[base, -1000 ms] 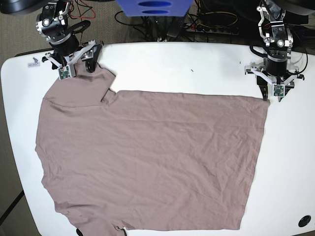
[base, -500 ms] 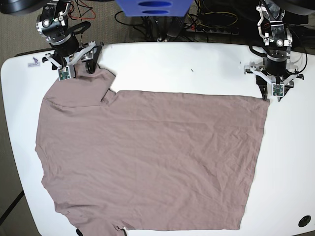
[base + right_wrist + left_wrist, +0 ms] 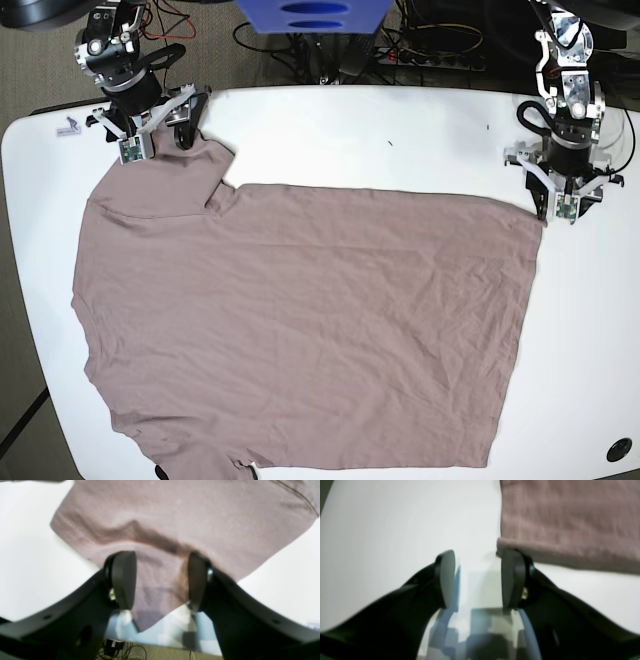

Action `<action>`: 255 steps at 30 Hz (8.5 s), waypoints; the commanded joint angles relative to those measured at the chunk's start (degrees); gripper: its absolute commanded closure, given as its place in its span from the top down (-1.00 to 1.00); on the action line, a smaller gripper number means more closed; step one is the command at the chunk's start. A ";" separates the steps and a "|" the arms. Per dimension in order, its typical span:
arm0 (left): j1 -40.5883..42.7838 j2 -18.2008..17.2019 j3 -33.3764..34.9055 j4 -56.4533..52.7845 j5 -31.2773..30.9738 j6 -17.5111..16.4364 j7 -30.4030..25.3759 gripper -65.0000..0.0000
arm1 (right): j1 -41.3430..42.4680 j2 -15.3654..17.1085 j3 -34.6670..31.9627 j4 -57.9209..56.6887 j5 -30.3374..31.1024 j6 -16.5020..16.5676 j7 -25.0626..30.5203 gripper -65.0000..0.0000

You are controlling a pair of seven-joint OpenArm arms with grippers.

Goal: Fold the T-shirt properly

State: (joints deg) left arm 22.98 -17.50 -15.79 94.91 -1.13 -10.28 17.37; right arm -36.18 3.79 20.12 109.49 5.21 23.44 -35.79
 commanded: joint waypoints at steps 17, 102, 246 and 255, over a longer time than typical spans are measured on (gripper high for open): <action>0.47 1.36 0.32 -0.58 1.24 0.00 -2.21 -0.08 | 0.06 0.13 0.36 0.08 -0.98 0.85 -6.42 -0.03; -3.08 0.38 -0.28 -4.47 -10.39 -1.75 2.38 -1.00 | 1.01 0.11 -0.28 -1.56 -0.76 0.95 -4.74 -0.81; -8.87 5.58 -5.90 -2.27 -13.89 -11.46 15.46 0.04 | 1.82 0.78 -1.37 -0.17 -1.09 0.01 -2.68 -1.00; -8.00 6.11 -8.22 0.51 -14.54 -13.01 18.30 0.08 | 1.66 0.80 -1.57 -0.39 -1.19 0.01 -2.63 -1.00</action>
State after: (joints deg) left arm 14.20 -11.25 -22.90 93.89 -16.12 -22.52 34.37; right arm -33.80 4.29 18.68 108.84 4.47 23.40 -36.99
